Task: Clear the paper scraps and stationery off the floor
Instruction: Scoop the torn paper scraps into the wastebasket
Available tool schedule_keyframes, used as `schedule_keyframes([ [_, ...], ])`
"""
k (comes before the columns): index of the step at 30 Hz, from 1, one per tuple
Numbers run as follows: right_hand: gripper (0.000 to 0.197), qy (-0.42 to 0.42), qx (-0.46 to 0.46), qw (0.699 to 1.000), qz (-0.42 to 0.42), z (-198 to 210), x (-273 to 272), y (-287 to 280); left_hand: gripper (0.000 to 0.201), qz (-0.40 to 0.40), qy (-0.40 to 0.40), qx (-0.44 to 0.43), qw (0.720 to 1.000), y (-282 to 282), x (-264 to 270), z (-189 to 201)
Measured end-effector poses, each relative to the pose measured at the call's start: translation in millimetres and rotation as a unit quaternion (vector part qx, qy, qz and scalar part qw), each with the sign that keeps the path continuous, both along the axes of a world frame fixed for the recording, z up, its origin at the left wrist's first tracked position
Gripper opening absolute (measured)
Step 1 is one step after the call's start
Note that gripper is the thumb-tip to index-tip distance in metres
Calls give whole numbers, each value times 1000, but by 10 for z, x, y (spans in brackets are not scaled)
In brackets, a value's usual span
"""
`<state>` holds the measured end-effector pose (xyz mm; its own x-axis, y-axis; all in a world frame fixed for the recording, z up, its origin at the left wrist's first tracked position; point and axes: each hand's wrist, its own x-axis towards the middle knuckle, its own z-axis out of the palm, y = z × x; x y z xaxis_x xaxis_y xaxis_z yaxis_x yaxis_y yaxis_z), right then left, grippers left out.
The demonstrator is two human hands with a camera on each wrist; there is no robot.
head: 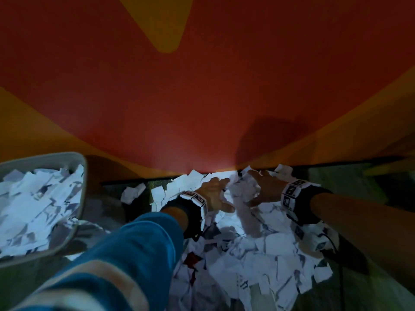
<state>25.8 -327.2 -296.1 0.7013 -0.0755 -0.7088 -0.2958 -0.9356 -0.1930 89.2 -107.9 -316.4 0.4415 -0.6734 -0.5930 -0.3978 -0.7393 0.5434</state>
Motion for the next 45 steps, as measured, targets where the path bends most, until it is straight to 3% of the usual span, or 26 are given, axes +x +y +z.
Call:
schedule_keyframes([
  [4,133,32,2,999,-33,-301,-82,58,134,-11,-63,4,998,-166,-246,-226],
  [7,125,16,-39,999,3,-412,-210,127,135,-1,-105,37,994,-263,-381,-359],
  [9,103,-10,-76,996,39,-434,-270,172,119,-7,-144,75,987,-300,-428,-384],
  [11,77,-26,-59,997,40,-406,-256,223,88,-3,-194,85,977,-320,-463,-370],
  [15,8,-43,16,999,4,-365,-220,245,49,23,-154,24,988,-303,-470,-346],
  [17,15,-44,30,998,-25,-317,-201,241,28,53,-142,-15,988,-268,-457,-276],
  [19,21,-49,47,996,-53,-167,-182,247,27,73,-144,-43,986,-244,-446,-164],
  [21,9,-41,59,995,-69,33,-138,250,29,126,-111,-72,983,-205,-420,37],
  [24,14,-43,124,986,-102,357,-48,199,19,144,-103,-97,979,-96,-306,356],
  [28,23,-97,159,971,-151,893,30,246,38,172,-117,-98,973,230,-138,879],
  [32,34,-120,181,966,-139,1504,142,513,33,122,-177,-79,973,754,34,1641],
  [36,19,-159,190,966,-70,2131,305,1076,14,98,-229,-76,965,1481,149,2480],
  [38,19,-175,183,967,-25,2383,406,1444,11,125,-253,-80,956,1904,185,2770],
  [42,19,-197,199,959,55,2718,583,2322,6,220,-278,-81,932,2821,205,3037],
  [45,16,-198,232,949,75,2820,649,3043,17,297,-288,-74,907,3389,140,3026],
])
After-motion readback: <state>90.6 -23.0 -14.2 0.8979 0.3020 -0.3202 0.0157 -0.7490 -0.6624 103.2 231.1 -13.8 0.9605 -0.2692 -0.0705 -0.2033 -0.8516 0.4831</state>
